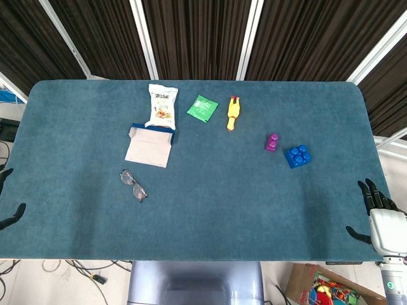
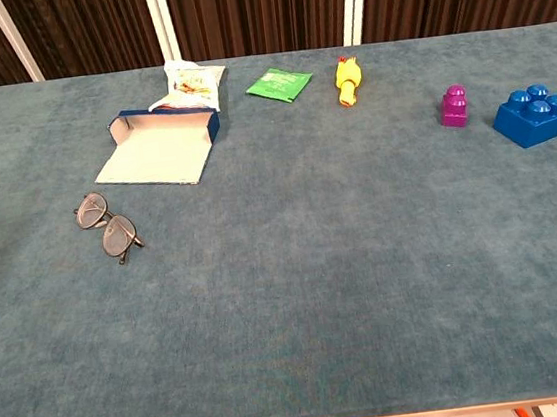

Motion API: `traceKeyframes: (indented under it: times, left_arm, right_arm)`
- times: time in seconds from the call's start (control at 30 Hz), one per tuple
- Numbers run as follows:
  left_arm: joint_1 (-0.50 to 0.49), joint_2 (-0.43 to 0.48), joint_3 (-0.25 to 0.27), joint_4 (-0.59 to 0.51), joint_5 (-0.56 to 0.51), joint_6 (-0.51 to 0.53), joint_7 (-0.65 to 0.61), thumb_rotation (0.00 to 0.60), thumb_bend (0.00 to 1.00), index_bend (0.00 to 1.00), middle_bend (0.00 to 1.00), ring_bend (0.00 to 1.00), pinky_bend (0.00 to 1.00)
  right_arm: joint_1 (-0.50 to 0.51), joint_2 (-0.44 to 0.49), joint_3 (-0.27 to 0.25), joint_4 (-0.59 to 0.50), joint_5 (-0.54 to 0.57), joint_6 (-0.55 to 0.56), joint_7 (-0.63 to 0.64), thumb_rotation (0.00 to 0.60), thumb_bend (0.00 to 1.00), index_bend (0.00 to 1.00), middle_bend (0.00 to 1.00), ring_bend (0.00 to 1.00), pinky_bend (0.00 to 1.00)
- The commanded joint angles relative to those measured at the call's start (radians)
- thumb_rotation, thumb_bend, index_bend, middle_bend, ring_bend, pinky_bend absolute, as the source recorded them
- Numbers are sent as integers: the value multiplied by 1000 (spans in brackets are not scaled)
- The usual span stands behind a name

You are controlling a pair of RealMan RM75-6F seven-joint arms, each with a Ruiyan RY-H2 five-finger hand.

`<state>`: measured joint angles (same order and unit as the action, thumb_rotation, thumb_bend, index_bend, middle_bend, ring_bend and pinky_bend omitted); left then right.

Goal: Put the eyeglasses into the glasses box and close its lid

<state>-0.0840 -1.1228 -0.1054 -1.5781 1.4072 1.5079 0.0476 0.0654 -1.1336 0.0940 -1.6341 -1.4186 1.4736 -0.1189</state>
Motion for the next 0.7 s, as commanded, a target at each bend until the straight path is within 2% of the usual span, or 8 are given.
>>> traceKeyframes:
  times: [0.03, 0.7]
  left_arm:
    - [-3, 0, 4, -2, 4, -5, 0, 600, 259, 131, 95, 0, 62]
    - [-7, -1, 4, -4, 1, -14, 6, 600, 260, 105, 112, 0, 63]
  right_arm:
    - [2, -1, 0, -1, 1, -4, -1, 600, 146, 26, 52, 186, 262]
    - [1, 10, -6, -9, 3, -13, 11, 600, 146, 19, 52, 186, 262]
